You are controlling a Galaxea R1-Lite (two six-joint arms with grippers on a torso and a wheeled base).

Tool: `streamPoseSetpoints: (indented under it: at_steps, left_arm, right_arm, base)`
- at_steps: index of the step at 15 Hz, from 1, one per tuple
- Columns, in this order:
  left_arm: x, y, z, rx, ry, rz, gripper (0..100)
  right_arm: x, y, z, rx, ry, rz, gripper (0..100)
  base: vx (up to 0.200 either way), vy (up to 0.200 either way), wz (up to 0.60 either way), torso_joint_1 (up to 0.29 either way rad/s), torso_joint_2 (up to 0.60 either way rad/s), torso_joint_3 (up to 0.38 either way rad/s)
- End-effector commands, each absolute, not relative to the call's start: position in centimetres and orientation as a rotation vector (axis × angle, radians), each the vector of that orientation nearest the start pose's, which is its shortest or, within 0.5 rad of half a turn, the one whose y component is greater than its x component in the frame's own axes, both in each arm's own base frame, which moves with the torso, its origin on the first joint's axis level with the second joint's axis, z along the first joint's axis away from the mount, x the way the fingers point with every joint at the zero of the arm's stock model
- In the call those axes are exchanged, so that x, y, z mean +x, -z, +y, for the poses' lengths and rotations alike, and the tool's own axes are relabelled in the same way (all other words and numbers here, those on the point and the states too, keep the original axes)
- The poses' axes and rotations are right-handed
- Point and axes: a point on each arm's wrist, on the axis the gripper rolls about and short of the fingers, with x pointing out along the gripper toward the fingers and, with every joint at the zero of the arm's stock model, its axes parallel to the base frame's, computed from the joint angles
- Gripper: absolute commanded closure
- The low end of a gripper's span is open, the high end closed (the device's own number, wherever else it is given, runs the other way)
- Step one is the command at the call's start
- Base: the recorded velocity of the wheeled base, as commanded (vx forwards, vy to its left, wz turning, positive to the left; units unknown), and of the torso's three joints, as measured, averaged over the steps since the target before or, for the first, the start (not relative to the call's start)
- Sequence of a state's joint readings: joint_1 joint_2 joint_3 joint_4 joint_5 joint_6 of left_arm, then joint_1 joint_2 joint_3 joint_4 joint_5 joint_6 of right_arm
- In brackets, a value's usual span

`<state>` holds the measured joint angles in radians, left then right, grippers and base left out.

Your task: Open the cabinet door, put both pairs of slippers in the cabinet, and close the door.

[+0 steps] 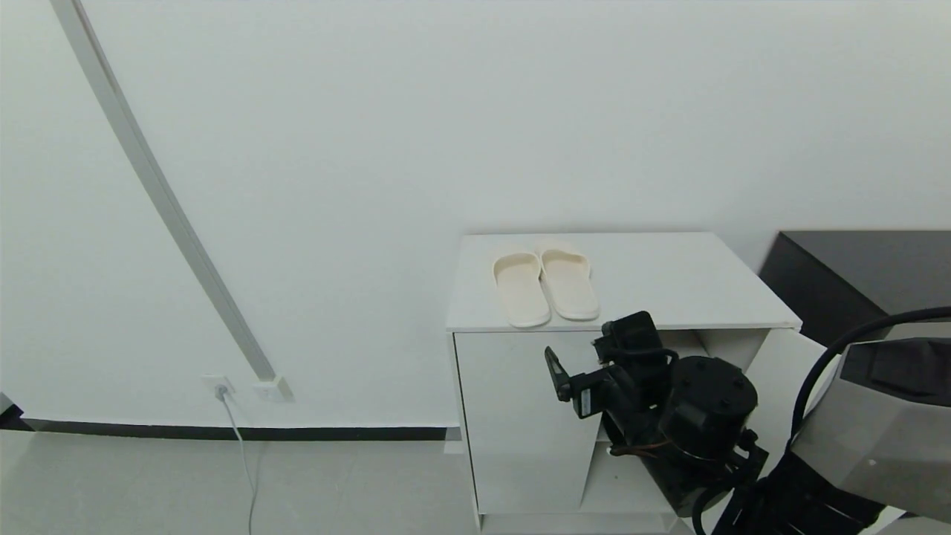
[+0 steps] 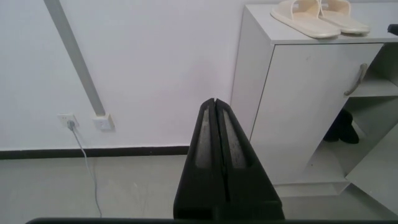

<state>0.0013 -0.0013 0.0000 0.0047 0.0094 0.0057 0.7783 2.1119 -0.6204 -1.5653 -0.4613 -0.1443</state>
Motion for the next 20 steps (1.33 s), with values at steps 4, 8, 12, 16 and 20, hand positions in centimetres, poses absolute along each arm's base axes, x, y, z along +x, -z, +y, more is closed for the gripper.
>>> streamPoseSetpoints:
  at_steps: [4,8,12,16,20]
  left_arm:
    - [-2.3,-7.5,0.0,0.008,-0.012,0.005,100]
    - [-2.3,-7.5,0.0,0.008,-0.011,0.005,100]
    - [-2.3,-7.5,0.0,0.008,-0.011,0.005,100]
    - [-2.3,-7.5,0.0,0.008,-0.011,0.005,100]
    - [-2.3,-7.5,0.0,0.008,-0.011,0.005,100]
  right_arm:
    - [27.6,-15.4,25.0,-0.007,-0.303,0.048,0]
    - [28.9,-19.5,25.7,0.080,-0.286,0.108,0]
    - [29.0,-18.7,25.8,0.081,-0.283,0.134,0]
    - [28.9,-17.3,25.9,0.060,-0.282,0.169,0]
    - [29.6,-14.6,26.6,0.026,-0.282,0.218,0]
  base:
    - [0.000,0.000,0.00,0.000,0.00,0.000]
    - [0.000,0.000,0.00,0.000,0.00,0.000]
    - [0.100,0.000,0.00,0.000,0.00,0.001]
    - [0.200,0.000,0.00,-0.001,0.00,0.001]
    - [0.200,0.000,0.00,0.011,0.00,0.002]
